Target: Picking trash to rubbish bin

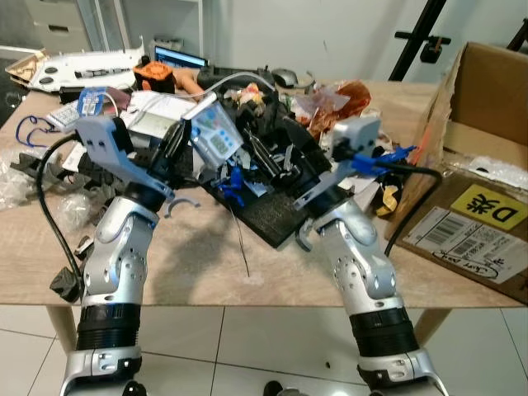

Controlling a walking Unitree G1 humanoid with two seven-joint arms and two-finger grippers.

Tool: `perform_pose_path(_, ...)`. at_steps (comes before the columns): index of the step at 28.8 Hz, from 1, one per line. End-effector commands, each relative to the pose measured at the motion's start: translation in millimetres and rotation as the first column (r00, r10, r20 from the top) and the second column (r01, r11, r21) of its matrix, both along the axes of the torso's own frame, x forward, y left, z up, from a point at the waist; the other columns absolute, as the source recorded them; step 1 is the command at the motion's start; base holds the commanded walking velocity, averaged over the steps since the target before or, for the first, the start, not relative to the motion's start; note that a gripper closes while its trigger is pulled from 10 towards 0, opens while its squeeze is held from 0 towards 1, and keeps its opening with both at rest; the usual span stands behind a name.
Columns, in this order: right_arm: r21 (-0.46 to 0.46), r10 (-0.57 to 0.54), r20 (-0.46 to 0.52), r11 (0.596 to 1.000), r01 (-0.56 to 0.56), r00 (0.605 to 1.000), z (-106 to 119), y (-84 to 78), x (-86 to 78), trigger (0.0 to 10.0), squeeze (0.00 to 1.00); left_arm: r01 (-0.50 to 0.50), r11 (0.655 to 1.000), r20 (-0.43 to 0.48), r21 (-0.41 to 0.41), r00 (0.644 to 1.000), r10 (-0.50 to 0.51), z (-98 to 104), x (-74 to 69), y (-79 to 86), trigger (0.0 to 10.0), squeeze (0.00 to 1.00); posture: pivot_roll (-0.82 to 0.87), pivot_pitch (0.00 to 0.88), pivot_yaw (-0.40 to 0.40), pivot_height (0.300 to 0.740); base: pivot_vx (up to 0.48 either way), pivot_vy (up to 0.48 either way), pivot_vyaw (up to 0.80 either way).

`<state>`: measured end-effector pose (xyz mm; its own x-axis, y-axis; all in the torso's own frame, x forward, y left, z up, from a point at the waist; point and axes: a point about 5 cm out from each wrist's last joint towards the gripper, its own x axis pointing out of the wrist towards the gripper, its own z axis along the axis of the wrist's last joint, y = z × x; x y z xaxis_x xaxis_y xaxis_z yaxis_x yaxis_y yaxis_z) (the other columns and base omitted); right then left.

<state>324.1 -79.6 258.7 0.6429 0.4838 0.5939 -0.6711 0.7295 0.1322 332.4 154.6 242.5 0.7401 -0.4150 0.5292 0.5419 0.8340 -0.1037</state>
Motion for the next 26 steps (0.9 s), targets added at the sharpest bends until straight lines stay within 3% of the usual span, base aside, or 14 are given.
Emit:
perform_pose_path(1,0.037,0.009,0.015,0.999,-0.010,1.000,7,-3.1,-1.4,10.0,1.00,0.023,0.999,0.013,0.044,1.000,-0.024,-5,-2.6,-2.2,0.0,0.00,0.02,0.092,-0.036,0.740,0.000,0.000,0.00)
perform_pose_path(4,0.057,0.006,0.007,0.998,-0.007,1.000,8,-4.5,-0.4,10.0,1.00,0.044,0.997,0.034,0.063,0.998,-0.047,-5,-4.6,-4.4,0.0,0.00,0.02,0.092,-0.036,0.740,0.000,0.000,0.00)
perform_pose_path(7,0.105,-0.027,-0.056,0.994,0.032,0.998,5,-10.2,4.6,10.0,1.00,0.139,0.986,0.049,0.094,0.988,-0.144,-10,-10.9,-10.6,0.0,0.00,0.02,0.080,-0.036,0.740,0.000,0.000,0.00)
perform_pose_path(8,0.119,-0.034,-0.081,0.992,0.043,0.996,4,-12.6,5.7,10.0,0.08,0.201,0.971,0.052,0.129,0.976,-0.209,-14,-16.7,-14.7,0.0,0.00,0.02,0.072,-0.038,0.740,0.000,0.000,0.00)
perform_pose_path(9,0.119,-0.034,-0.081,0.992,0.043,0.996,4,-12.6,5.7,10.0,0.08,0.201,0.971,0.052,0.129,0.976,-0.209,-14,-16.7,-14.7,0.0,0.00,0.02,0.072,-0.038,0.740,0.000,0.000,0.00)
perform_pose_path(10,0.128,-0.024,-0.091,0.991,0.035,0.996,4,-13.4,5.6,10.0,0.00,0.226,0.963,0.054,0.147,0.970,-0.236,-15,-19.5,-16.8,0.0,0.00,0.02,0.066,-0.043,0.740,0.000,0.000,0.00)
perform_pose_path(14,0.168,0.045,-0.163,0.986,-0.017,0.986,0,-12.9,6.8,10.0,0.00,0.261,0.949,0.065,0.176,0.959,-0.276,-17,-24.1,-20.3,0.0,0.00,0.03,0.072,-0.060,0.740,0.000,0.000,0.00)
perform_pose_path(18,0.226,0.201,-0.293,0.965,-0.137,0.935,-21,-1.6,3.4,10.0,0.00,0.311,0.938,0.077,0.152,0.943,-0.325,-18,-33.8,-28.4,0.0,0.00,0.02,0.042,-0.055,0.740,0.000,0.000,0.00)
perform_pose_path(26,0.287,0.327,-0.306,0.927,-0.241,0.894,-23,4.2,-3.9,10.0,0.00,0.369,0.916,0.084,0.158,0.919,-0.385,-15,-36.1,-43.4,0.0,0.00,0.03,0.066,-0.035,0.740,0.000,0.000,0.00)
